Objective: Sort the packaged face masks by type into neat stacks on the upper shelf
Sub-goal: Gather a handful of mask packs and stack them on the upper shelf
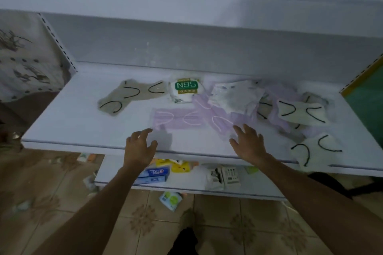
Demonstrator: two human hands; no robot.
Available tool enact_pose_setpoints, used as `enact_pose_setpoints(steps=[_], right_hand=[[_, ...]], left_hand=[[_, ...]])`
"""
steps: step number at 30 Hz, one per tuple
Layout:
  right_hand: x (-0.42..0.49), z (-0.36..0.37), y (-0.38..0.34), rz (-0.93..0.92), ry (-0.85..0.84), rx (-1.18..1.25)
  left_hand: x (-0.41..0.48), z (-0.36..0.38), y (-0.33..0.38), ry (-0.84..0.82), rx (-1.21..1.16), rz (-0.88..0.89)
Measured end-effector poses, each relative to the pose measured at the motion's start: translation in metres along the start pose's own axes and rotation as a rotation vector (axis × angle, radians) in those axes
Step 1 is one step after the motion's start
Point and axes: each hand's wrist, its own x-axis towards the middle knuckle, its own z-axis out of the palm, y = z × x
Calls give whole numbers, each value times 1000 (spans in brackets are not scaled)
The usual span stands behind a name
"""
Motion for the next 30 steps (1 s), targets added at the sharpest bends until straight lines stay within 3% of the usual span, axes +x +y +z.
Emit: enact_pose_setpoints(steps=[10,16,21,26,30], right_hand=[[70,11,4,29,-75,113],[74,20,-2,-4,15,57],[52,26,-14,-175,49,36],[26,34,-39,-339,-3,46],[17,40,-56,-493,-61,155]], left_hand=[[62,20,3,-89,-10,-181],[65,23,23,-112,-307,-274],[56,31,41,-101,-461,-369],[49,25,52,-59,-1204,-532],[50,33,52,-35,-1357,-604]])
